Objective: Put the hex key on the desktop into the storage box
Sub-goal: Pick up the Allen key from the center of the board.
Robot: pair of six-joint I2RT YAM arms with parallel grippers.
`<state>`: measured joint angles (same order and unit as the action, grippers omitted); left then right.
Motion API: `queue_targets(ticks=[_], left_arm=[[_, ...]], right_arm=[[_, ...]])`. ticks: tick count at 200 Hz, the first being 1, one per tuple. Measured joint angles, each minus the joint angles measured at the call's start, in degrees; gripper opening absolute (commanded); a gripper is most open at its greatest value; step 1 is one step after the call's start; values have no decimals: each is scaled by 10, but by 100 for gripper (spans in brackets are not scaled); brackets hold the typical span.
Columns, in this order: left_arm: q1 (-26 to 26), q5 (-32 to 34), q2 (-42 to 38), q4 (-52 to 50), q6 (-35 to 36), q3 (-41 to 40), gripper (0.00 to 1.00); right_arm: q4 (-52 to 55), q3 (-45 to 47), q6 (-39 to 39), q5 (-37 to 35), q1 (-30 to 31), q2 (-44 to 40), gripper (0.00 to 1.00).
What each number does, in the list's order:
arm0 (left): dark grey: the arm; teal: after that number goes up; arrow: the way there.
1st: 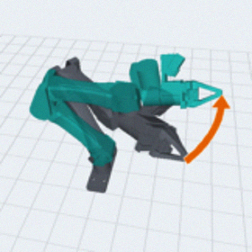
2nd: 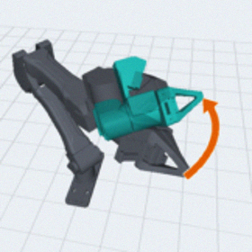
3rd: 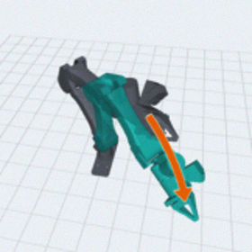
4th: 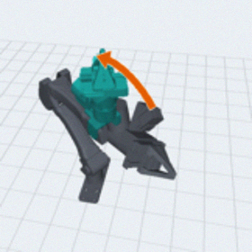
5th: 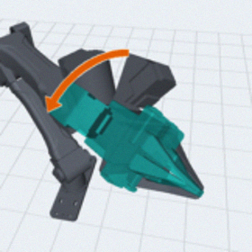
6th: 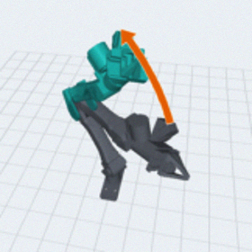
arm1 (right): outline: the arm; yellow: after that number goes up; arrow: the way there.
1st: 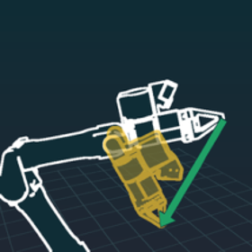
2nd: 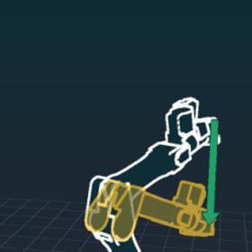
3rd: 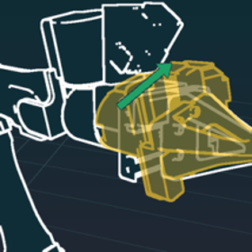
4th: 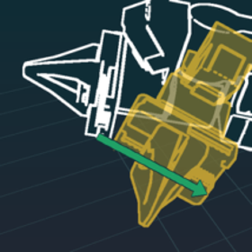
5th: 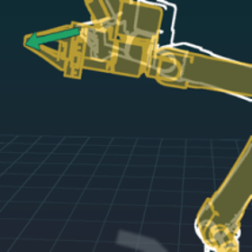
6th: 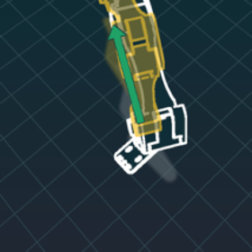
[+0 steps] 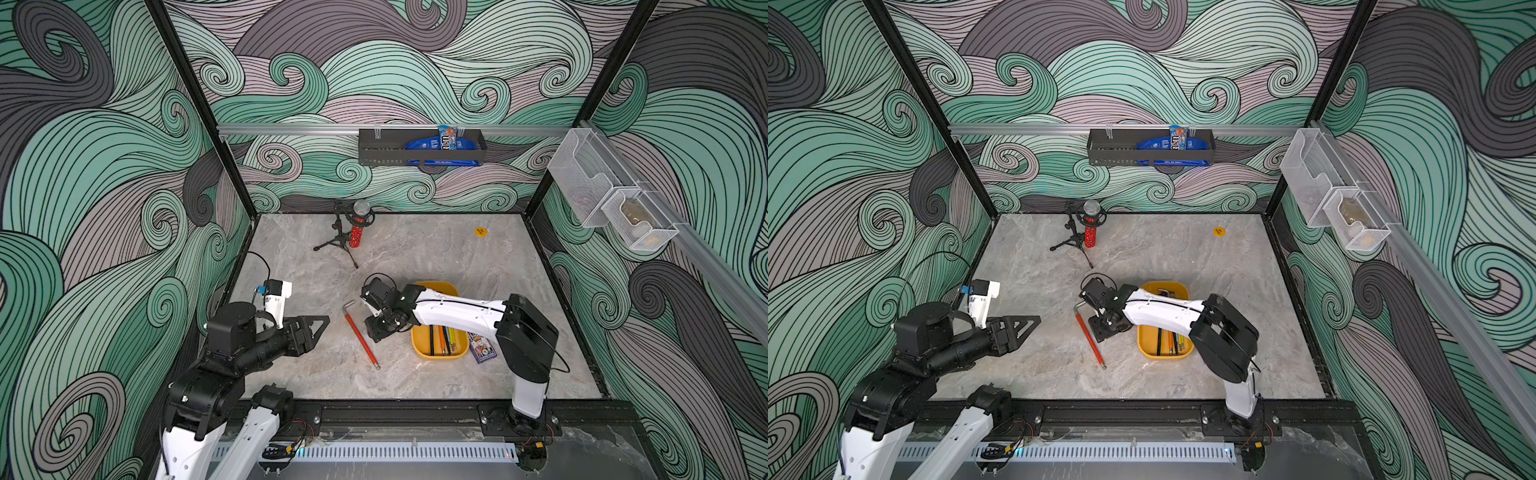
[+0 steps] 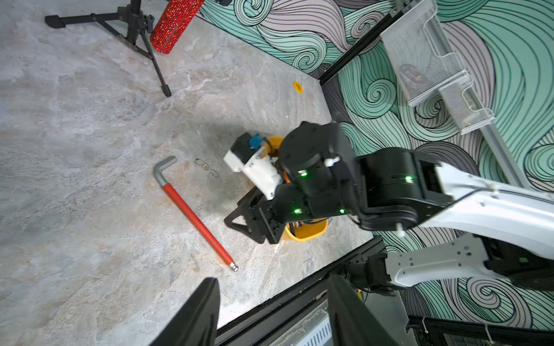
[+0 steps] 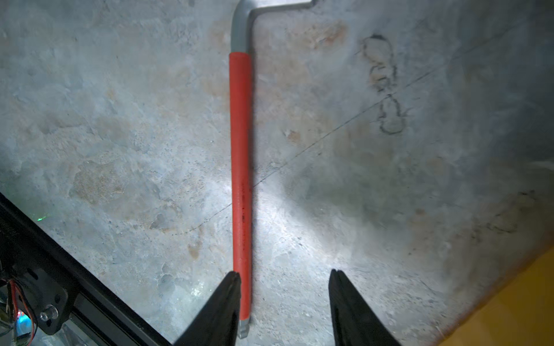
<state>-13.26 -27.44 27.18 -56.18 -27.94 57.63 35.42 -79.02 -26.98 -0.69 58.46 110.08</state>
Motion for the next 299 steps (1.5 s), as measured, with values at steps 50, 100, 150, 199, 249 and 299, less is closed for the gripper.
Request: queue_targets(ticks=[50,100,150,199,249,299], left_arm=[[0,-17,-28,-10,10,15,57],[0,-24,-42,-27,20,15,57],[0,-24,-43,-58,33,28,59],[0,-22,-54,-87,39,30,59],[0,-17,-57,-99,41,30,59],[0,-17,-56,-99,47,30,59]], right_arm=[[4,-41,-4,-3,19,58,55],[9,-103,-3,-38,23,120,54],[20,-149,-9,-84,26,156,44],[21,-149,-24,-99,26,158,21],[25,-153,-33,-97,22,158,0],[38,-160,-41,-87,13,158,0]])
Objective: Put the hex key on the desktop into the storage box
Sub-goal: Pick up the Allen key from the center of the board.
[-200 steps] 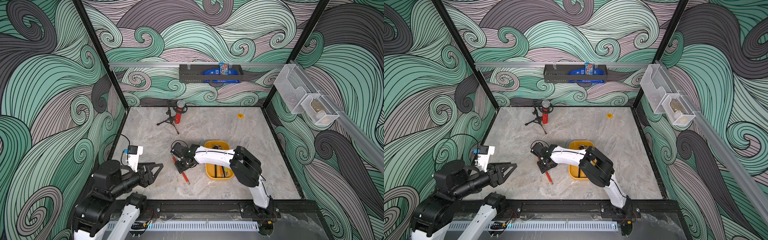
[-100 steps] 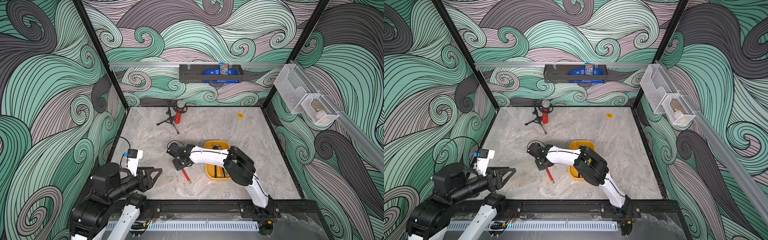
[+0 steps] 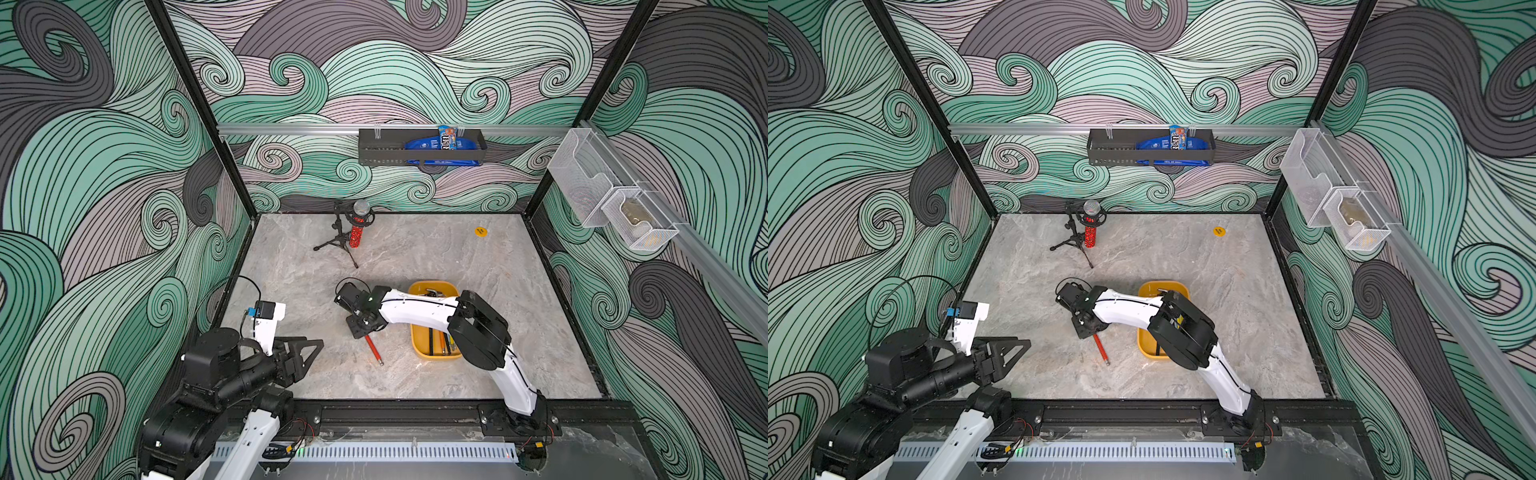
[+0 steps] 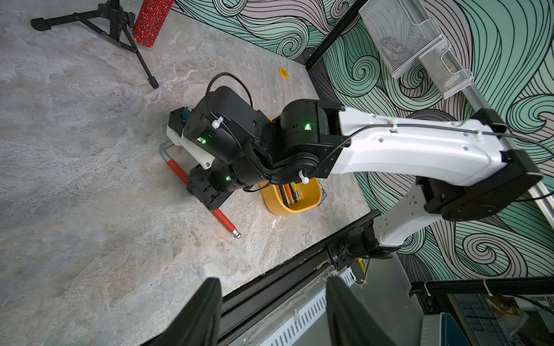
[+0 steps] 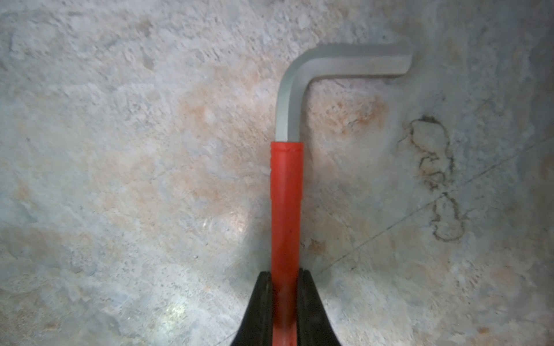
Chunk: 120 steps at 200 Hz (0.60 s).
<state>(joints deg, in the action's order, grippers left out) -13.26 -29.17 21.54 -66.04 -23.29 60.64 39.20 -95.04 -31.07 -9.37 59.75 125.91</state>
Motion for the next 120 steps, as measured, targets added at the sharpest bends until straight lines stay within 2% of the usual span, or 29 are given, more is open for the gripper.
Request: queue_targets(ticks=[53,120], left_arm=[[0,0,1,0,3,0,59],[0,0,1,12,3,-10,58]], right_arm=[[8,0,-18,16,-16,-19,0],[25,9,-42,25,-50,-138,0]])
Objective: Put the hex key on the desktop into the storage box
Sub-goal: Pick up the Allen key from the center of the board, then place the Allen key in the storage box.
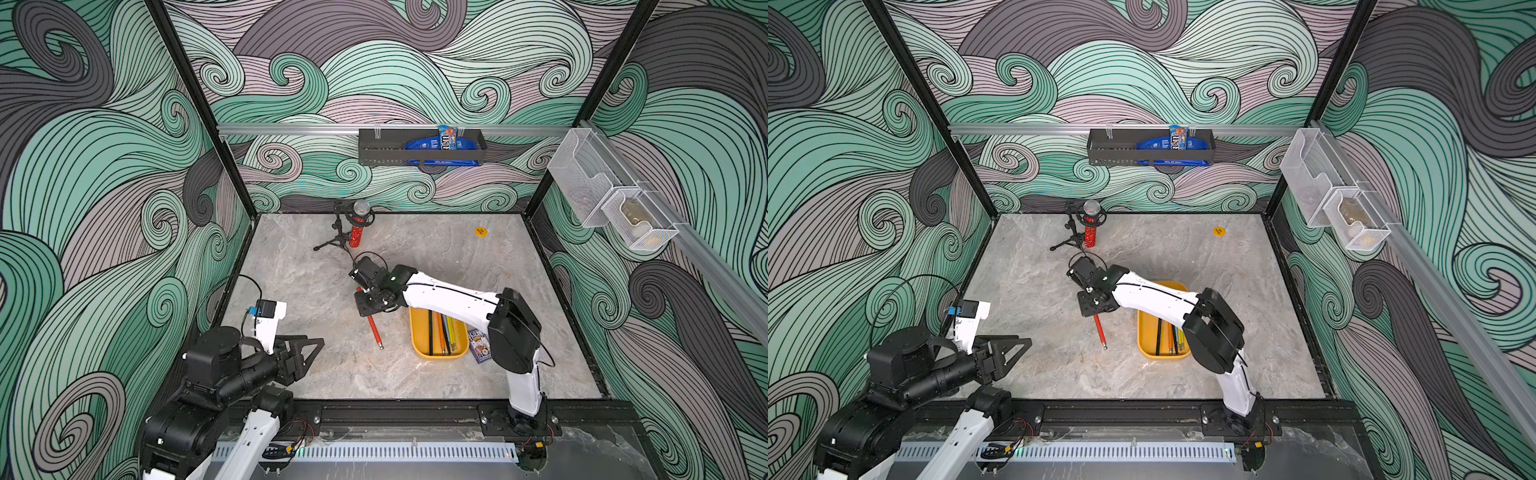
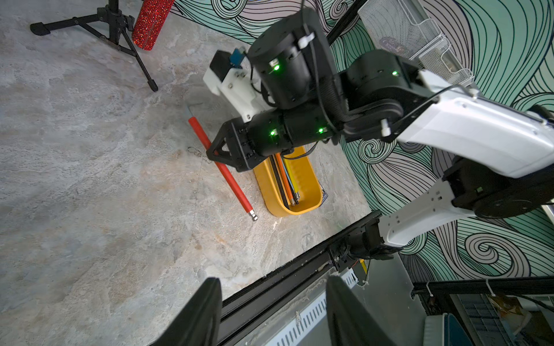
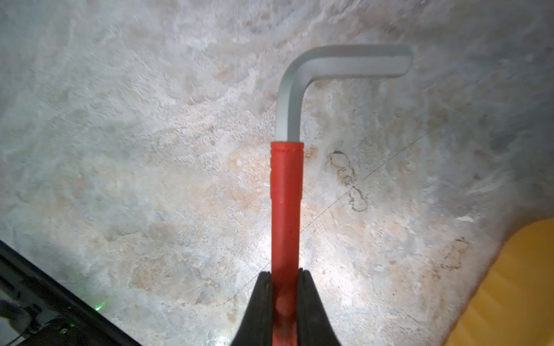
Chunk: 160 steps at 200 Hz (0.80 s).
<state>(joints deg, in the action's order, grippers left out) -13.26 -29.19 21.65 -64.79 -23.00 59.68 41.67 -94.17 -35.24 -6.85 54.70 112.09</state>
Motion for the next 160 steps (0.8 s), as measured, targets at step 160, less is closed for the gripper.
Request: queue_targets(ticks=[160], left_arm=[[0,-11,26,66,-8,-19,59]], right_arm=[[59,321,5,43,-161,-275,0]])
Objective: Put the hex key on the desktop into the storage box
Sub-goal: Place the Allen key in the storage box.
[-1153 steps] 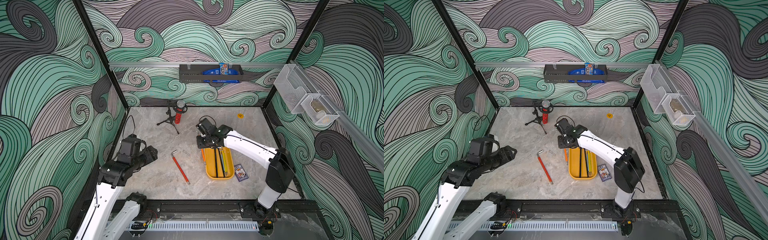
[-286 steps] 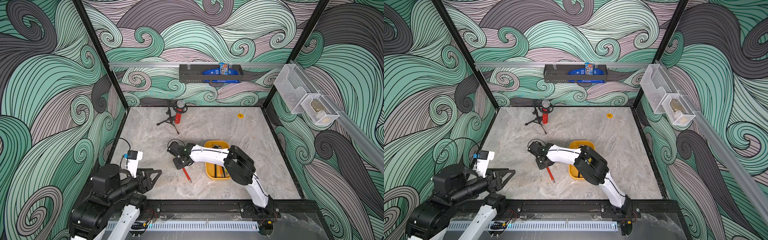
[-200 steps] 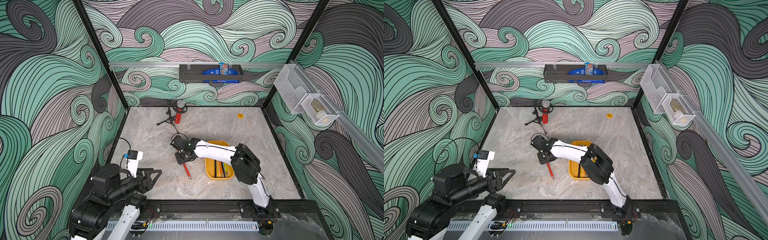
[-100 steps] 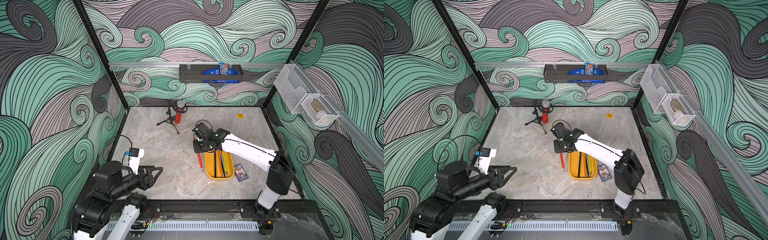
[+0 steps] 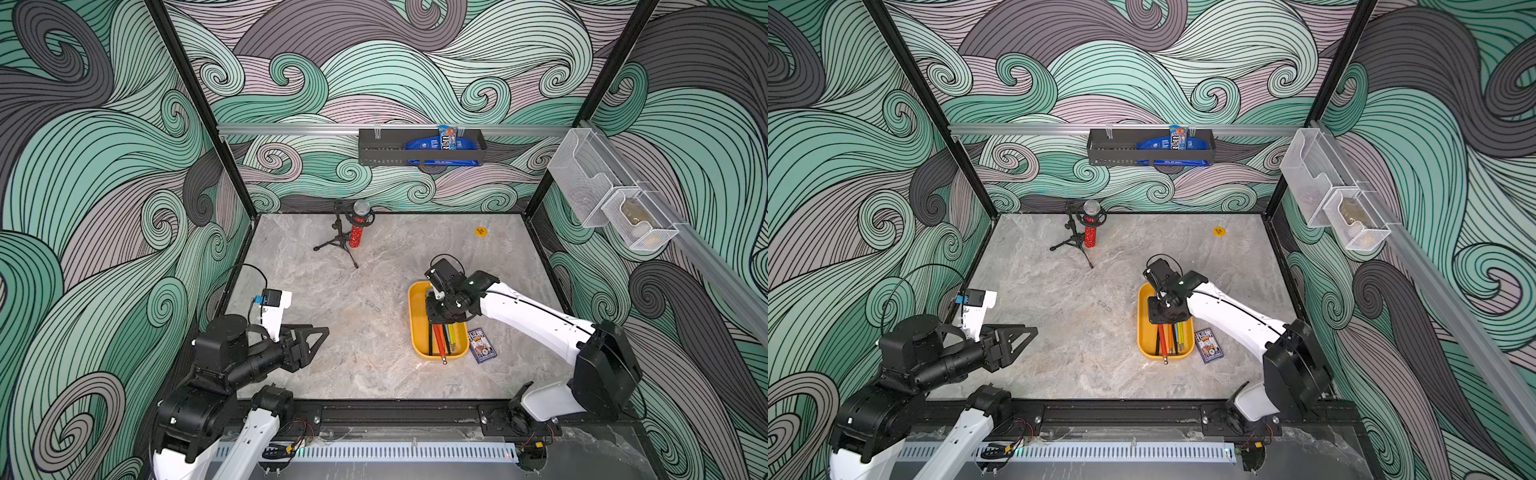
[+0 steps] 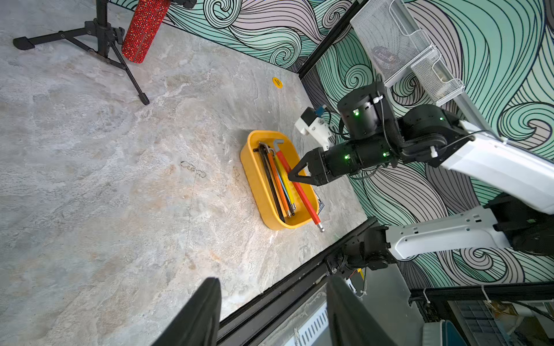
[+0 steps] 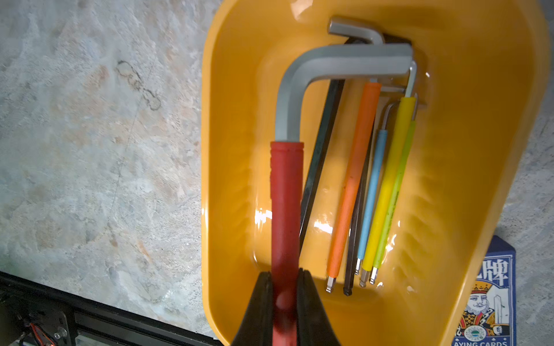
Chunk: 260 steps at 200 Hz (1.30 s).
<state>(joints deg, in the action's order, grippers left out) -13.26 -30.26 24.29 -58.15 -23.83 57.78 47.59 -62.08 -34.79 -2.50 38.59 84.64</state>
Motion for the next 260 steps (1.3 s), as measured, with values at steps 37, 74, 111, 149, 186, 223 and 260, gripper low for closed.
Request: queue_targets(ticks=[37,74,111,149,186,223,260], left_arm=[[0,0,0,7,-9,-1,59],[0,0,0,15,-14,-5,59],[0,0,0,20,-17,-6,59],[0,0,0,25,-23,-6,59],[0,0,0,26,-23,-10,59],[0,0,0,29,-24,-10,60],[0,1,4,30,-27,-10,60]], right_arm=[[0,-7,18,5,-27,35,0],[-9,-21,37,5,-48,75,0],[-21,-25,45,-4,-57,96,0],[-38,-26,46,-5,-58,104,0],[-84,2,46,-9,-58,105,0],[-124,28,44,-10,-58,99,0],[-147,44,39,-9,-58,94,19]])
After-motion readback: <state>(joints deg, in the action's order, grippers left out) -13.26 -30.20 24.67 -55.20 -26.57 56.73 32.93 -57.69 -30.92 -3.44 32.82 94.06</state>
